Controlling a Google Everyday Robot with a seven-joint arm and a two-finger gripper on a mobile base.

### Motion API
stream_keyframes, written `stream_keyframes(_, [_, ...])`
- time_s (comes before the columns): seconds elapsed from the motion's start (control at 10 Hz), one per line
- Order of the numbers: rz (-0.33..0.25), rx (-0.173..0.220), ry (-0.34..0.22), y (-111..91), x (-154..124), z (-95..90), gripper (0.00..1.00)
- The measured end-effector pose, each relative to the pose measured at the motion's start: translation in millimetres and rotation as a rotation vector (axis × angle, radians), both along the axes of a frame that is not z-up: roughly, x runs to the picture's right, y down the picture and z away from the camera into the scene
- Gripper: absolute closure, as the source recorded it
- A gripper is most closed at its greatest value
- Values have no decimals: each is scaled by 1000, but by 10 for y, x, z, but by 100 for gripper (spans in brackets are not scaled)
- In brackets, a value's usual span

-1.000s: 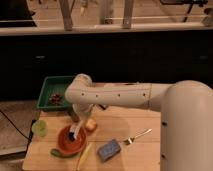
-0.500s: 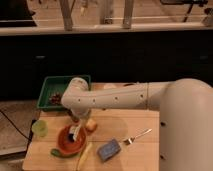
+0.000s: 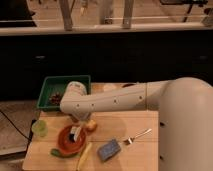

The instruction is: Wipe red bowl with brush

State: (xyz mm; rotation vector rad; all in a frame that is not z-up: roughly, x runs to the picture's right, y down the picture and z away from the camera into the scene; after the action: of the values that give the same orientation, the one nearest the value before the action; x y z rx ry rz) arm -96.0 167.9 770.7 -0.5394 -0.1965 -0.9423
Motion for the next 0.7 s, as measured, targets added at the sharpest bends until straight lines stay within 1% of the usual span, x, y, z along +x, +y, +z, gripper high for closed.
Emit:
stream_keyframes(0.2, [1, 3, -2, -55, -7, 39, 100])
stream_keyframes(0.3, [-5, 6, -7, -78, -54, 43, 100])
stream_keyframes(0.5, [-35, 15, -35, -119, -277, 38, 100])
stream_keyframes(0.7, [-80, 20, -70, -83, -520, -5, 100])
